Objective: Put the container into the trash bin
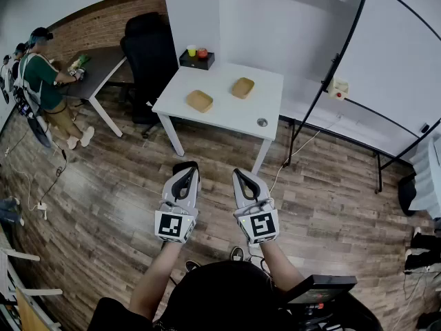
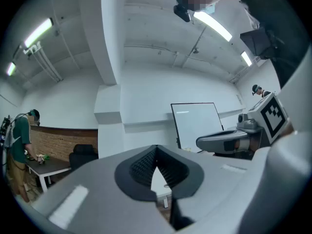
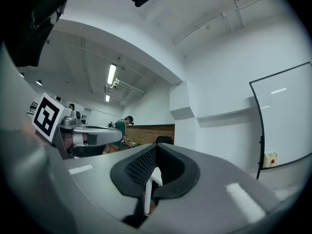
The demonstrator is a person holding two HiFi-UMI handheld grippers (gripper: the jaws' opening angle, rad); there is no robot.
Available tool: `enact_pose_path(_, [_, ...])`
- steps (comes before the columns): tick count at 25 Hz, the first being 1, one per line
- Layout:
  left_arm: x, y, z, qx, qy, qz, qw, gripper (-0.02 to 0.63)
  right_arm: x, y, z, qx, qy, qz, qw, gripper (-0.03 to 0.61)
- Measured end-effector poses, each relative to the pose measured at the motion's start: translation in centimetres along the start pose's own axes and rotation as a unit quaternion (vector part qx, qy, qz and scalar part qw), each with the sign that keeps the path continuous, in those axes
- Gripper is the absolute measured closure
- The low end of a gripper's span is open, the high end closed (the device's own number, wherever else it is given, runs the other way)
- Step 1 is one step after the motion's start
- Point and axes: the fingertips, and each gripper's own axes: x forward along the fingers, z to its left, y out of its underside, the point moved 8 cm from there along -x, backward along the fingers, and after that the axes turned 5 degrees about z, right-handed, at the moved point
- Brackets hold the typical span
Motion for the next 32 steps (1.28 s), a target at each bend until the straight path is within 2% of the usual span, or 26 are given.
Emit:
enact_pose_path(4, [1.4,0.4,-1.1,-0.003,-0.008,0.001,1.0,0.618,0.4,0.6,-1.7,-0.009,-0.025,-0.014,1.0,0.555])
enact_pose_path(5, [1.8,0.5,-1.5,-0.003,-0.011,0.003,0.9999,0.618,0.5,0.8,-2.1,-0.007,-0.038,-0.013,0.999,0.467])
enact_pose_path(6, [2.1,0.6,-1.8,-0.002,-0.014,0.006,0.9999,0.618,0.5,1.0,-2.6,-0.004,-0.05,-0.009,0.999,0.42])
enact_pose_path(9, [2.9,1.1,-2.9,-0.005,-0.024,0.015,0.9996,0.618,0.5,1.6,-3.9,-0.004,-0.066,-0.002,0.998,0.471])
enact_pose_path(16, [4.2,3.3,-2.1,-0.019,-0.033,0.033,0.9987,0.618,3.3,3.1,-4.6,-0.015,-0.085,0.015,0.996,0.466])
enact_pose_path(22, [6.9,5.2,2.0,-0.021,-0.014,0.025,0.9994,0.618,8.0,3.5,-4.3,-0.032,-0.086,0.028,0.995,0.468])
enact_pose_path(28, [11.3,6.8,6.6,-0.052,0.015,0.035,0.9979,0.618,13.5,3.5,-5.2,-0.047,-0.077,0.059,0.994,0.463])
enact_pose_path(32, [13.5,7.5,9.5,-0.054,0.041,0.032,0.9972,0.618,17.2,3.8,-5.3,-0.046,-0.067,0.078,0.994,0.457])
